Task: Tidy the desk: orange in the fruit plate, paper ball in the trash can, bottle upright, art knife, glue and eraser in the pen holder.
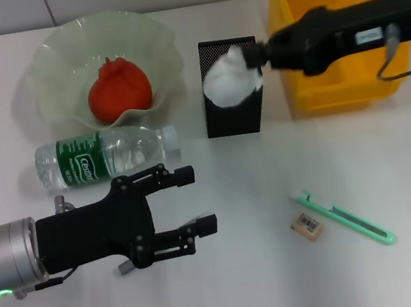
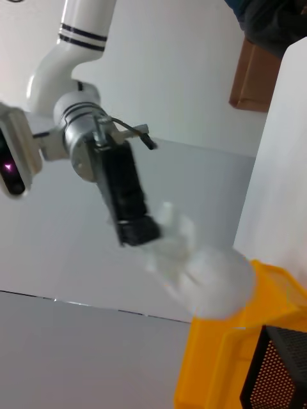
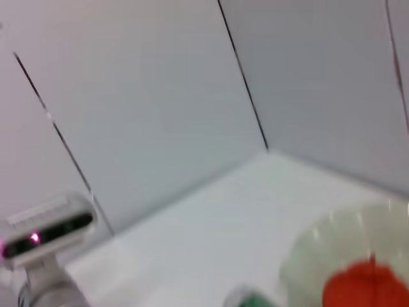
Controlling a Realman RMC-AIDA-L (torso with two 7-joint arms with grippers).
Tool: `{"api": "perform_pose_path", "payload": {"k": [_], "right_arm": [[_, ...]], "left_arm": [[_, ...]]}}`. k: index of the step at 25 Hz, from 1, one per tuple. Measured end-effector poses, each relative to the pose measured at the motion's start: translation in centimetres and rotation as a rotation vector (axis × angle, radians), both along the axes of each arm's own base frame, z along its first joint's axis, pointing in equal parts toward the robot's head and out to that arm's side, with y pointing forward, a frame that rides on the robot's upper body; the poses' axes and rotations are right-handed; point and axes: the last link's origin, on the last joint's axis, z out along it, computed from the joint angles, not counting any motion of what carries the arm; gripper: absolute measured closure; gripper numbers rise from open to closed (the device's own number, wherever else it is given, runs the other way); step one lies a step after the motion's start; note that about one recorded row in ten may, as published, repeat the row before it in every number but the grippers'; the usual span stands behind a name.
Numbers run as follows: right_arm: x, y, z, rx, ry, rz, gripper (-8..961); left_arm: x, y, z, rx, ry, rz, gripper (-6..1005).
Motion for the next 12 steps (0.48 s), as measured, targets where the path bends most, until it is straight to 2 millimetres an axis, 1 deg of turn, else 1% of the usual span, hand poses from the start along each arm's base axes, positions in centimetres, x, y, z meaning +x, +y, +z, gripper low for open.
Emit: {"api": "perform_pose_path", "payload": {"k": [1,2,4,5,6,9,10,11,12], "right_arm": [[0.0,0.0,0.0,0.000,0.000,0.000,950],[0.4,-0.2,0.5,0.028,0.030,0.006,950],[1.2,-0.3,1.8,0.094,0.085,0.002,949],[2.2,-0.3,3.0,0.152,0.126,-0.022,949],[2.2,-0.3,3.0,0.152,0.126,-0.022,948],[3.5,-0.2,4.4,0.223,0.149,-0.050,947],[4.4,-0.1,5.4,0.275,0.156,-0.076,947],[4.4,-0.1,5.4,0.275,0.156,-0.076,946],[4.8,-0.1,5.8,0.297,0.158,-0.091,946]], "left_arm": [[0.0,0.0,0.0,0.000,0.000,0.000,211],[0.0,0.0,0.0,0.000,0.000,0.000,211],[0.0,0.0,0.0,0.002,0.001,-0.002,211],[0.0,0.0,0.0,0.010,0.005,-0.012,211],[0.0,0.0,0.0,0.010,0.005,-0.012,212],[0.0,-0.1,-0.1,0.019,0.009,-0.029,212],[0.0,-0.1,-0.1,0.019,0.009,-0.029,212],[0.0,-0.1,-0.1,0.019,0.009,-0.029,212],[0.0,-0.2,-0.1,0.022,0.010,-0.038,212]]}}
